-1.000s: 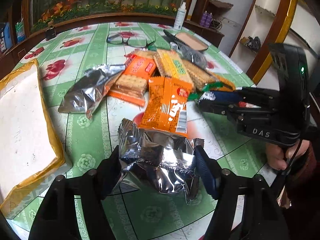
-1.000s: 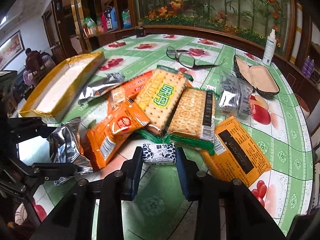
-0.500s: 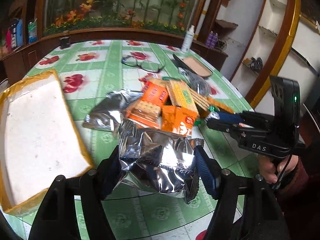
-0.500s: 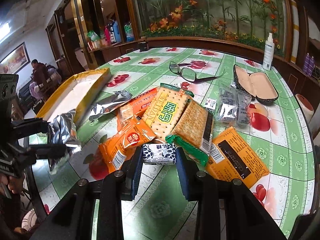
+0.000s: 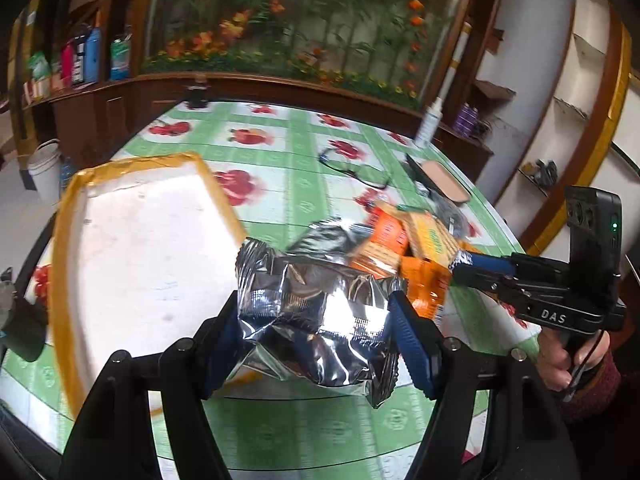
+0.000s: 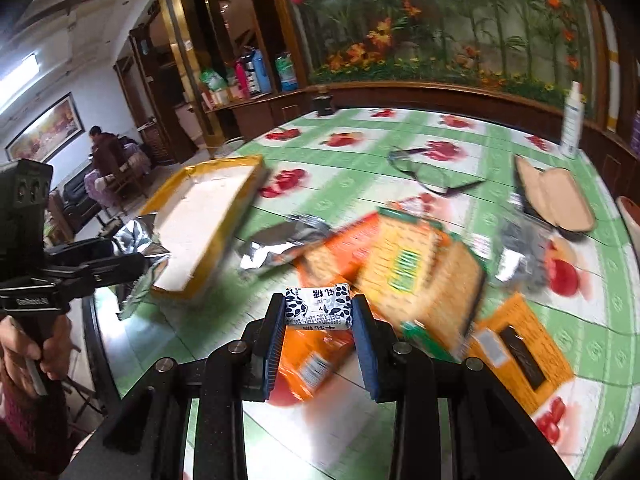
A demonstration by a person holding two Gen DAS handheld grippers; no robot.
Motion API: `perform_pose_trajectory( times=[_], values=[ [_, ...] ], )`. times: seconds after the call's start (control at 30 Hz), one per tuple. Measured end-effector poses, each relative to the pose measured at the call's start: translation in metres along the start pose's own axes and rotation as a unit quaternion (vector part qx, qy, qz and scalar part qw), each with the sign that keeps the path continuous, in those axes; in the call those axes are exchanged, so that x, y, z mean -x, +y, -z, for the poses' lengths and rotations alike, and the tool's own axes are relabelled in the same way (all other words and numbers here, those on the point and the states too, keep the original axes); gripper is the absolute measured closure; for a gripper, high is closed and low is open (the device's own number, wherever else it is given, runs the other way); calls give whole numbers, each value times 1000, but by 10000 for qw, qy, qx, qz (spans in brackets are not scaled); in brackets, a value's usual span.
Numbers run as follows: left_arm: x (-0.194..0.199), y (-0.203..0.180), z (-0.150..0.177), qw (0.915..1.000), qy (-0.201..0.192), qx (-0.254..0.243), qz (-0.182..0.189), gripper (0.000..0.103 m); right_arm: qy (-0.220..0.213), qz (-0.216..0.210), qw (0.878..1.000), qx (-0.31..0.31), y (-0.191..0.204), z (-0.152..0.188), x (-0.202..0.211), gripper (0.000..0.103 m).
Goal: Organize snacks
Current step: 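Carry both snacks over the white tray and open both grippers to drop them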
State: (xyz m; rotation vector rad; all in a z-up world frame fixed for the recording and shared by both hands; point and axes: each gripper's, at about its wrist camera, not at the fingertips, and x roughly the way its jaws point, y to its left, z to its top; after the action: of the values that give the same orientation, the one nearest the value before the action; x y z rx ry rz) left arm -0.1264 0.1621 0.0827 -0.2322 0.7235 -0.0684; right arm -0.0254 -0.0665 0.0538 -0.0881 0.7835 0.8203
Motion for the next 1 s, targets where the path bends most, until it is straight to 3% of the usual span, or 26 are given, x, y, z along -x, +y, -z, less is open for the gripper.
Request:
perform_pose_trajectory(
  times=[0.17, 0.47, 0.7, 1.0],
  values=[
    [4, 25, -9, 9995, -56, 188, -250, 32, 242, -304, 9992, 60, 24, -22, -21, 67],
    [-11, 88, -46, 9928, 134, 491, -1088, 32, 452, -564, 9970, 264, 77, -86, -70, 67],
    [-50, 135, -64, 9826, 536, 897, -1535, 32, 803, -632, 9947, 98, 106, -139, -148, 67],
    [-78, 148, -67, 9746, 784, 999, -1847, 32, 1246, -642, 9901, -57, 129, -168, -230, 67]
  ],
)
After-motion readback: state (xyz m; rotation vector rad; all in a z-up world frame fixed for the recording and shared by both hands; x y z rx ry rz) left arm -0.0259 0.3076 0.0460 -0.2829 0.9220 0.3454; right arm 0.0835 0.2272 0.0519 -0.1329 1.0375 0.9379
